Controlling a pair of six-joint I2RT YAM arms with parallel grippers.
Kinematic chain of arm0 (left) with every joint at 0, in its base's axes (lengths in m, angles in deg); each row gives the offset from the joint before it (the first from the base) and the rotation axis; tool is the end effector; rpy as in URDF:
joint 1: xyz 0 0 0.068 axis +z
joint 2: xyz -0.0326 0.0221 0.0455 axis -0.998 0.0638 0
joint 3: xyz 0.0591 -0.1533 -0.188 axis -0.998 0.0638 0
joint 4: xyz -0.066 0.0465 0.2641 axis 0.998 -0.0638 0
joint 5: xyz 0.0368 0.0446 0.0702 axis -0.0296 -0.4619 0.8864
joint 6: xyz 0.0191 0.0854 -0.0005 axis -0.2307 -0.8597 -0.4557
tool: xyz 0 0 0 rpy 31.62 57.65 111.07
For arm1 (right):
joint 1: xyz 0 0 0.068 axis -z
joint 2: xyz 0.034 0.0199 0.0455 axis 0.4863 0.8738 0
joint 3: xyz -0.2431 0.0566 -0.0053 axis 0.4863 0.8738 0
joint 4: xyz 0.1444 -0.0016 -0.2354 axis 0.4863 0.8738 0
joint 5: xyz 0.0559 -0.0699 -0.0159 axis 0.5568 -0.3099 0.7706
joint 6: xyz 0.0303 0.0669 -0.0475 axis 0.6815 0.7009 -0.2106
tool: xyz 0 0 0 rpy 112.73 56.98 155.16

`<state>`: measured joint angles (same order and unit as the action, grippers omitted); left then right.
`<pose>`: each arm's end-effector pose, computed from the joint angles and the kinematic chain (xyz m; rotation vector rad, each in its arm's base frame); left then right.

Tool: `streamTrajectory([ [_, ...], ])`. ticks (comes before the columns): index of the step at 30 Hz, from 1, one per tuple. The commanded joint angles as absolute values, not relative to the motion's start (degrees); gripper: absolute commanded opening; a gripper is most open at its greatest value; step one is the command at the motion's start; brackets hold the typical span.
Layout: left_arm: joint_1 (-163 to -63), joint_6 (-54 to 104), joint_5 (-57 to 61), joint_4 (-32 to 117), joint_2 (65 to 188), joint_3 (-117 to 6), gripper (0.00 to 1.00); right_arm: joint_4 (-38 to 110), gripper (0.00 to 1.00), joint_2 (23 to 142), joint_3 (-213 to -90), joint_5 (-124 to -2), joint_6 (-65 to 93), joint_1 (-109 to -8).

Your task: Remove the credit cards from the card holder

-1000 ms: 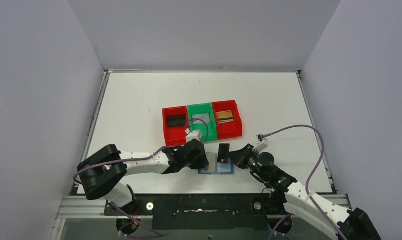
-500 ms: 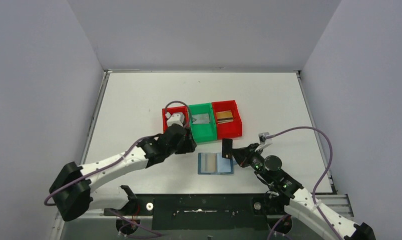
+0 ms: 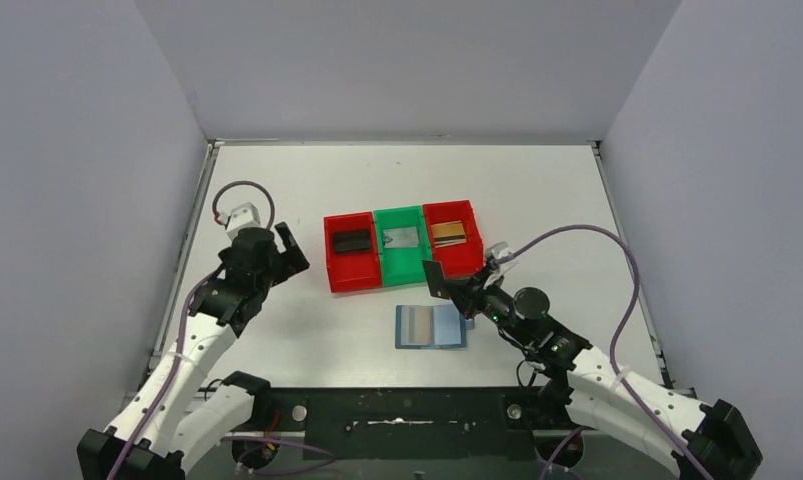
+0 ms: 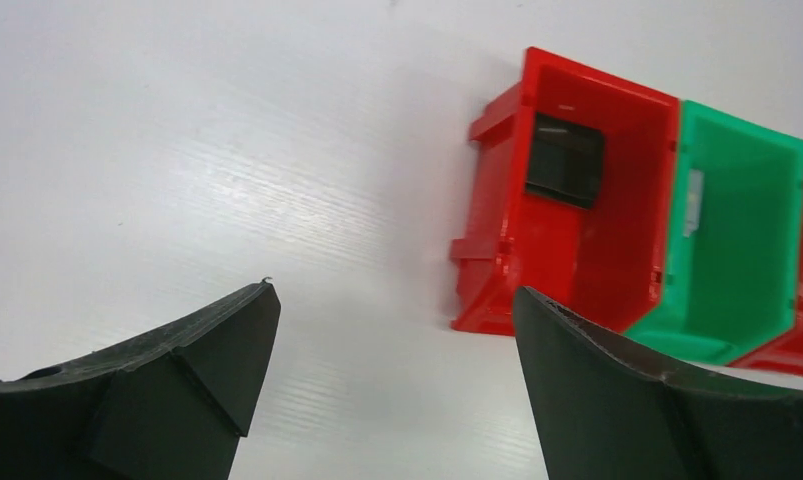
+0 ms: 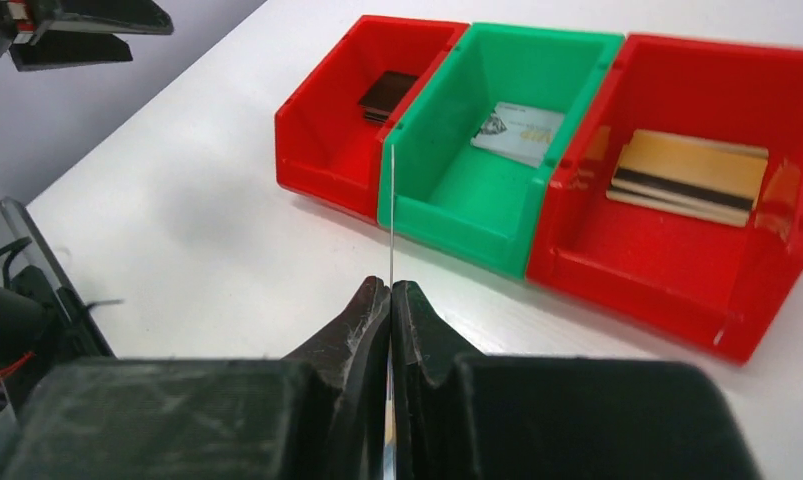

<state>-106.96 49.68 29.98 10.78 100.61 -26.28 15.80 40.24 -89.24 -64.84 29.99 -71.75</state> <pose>0.2408 -0.0623 0.2392 -0.4889 2.1066 -0.1937 0.1744 0.1716 0.1891 -0.3827 1.7305 0.9340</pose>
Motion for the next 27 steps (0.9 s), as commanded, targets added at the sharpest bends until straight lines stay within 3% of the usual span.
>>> streamTrajectory([
  [1, -104.0, 47.2, 33.5, 7.5, 101.1, -27.7, 0.89, 9.5, 0.0, 47.0, -97.4, -65.0, 14.5, -75.4],
  [11, -103.4, 46.3, 40.1, 9.1, 92.3, -25.0, 0.9, 12.9, 0.0, 70.5, -118.1, -62.9, -5.7, -78.8],
  [16, -103.3, 46.3, 39.7, 8.5, 89.4, -24.6, 0.91, 26.5, 0.0, 82.3, -132.9, -57.0, -19.5, -81.2],
  [20, -103.2, 46.4, 38.7, 8.3, 90.0, -24.6, 0.91, 34.1, 0.0, 92.3, -142.3, -61.5, -27.0, -82.5],
  [27, -103.2, 46.3, 38.3, 7.5, 91.0, -25.4, 0.91, 34.6, 0.0, 102.3, -151.2, -65.0, -32.1, -82.9],
])
